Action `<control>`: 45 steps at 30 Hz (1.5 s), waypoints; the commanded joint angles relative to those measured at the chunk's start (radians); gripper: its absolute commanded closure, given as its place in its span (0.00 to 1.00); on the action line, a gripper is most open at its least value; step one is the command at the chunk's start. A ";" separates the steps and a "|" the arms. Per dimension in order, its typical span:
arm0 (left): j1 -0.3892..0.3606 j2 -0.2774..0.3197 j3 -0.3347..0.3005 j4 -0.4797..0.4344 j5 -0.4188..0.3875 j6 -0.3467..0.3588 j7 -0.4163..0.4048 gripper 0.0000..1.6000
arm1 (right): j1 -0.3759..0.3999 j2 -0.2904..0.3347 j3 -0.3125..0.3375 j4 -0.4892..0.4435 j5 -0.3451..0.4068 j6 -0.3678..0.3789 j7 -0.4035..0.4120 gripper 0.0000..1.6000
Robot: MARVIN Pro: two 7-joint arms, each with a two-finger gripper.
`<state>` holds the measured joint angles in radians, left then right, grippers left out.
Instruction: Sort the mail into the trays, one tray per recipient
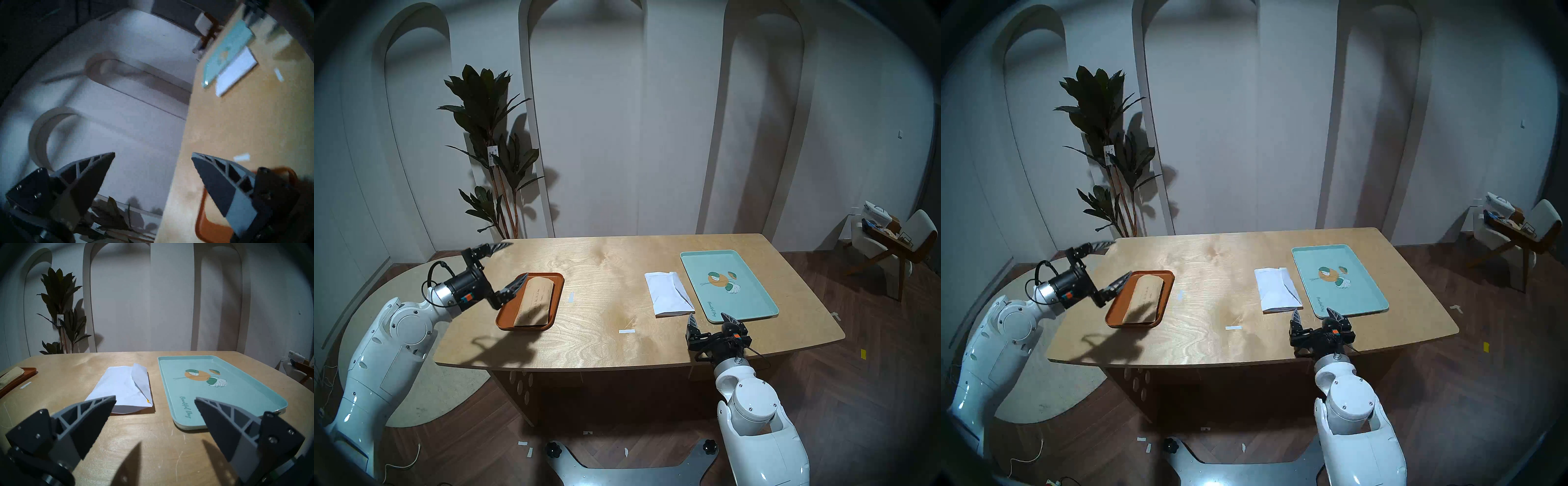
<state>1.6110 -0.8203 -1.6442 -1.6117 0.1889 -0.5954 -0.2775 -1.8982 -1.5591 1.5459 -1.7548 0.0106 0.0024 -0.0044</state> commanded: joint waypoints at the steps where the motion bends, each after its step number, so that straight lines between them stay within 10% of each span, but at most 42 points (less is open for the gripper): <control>1: -0.051 -0.096 -0.013 -0.104 -0.150 0.028 0.051 0.00 | 0.009 0.000 0.000 -0.014 0.000 -0.004 0.000 0.00; 18: -0.027 -0.271 0.062 -0.327 -0.583 0.331 0.141 0.00 | 0.026 -0.028 0.001 -0.035 0.062 0.008 0.019 0.00; 45: -0.007 -0.289 -0.018 -0.525 -0.913 0.838 0.297 0.00 | 0.205 -0.055 0.165 0.114 0.849 0.485 0.085 0.00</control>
<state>1.6086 -1.1138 -1.6369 -2.0739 -0.6798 0.1630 -0.0101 -1.7614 -1.6096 1.6904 -1.6838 0.7161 0.3926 0.0825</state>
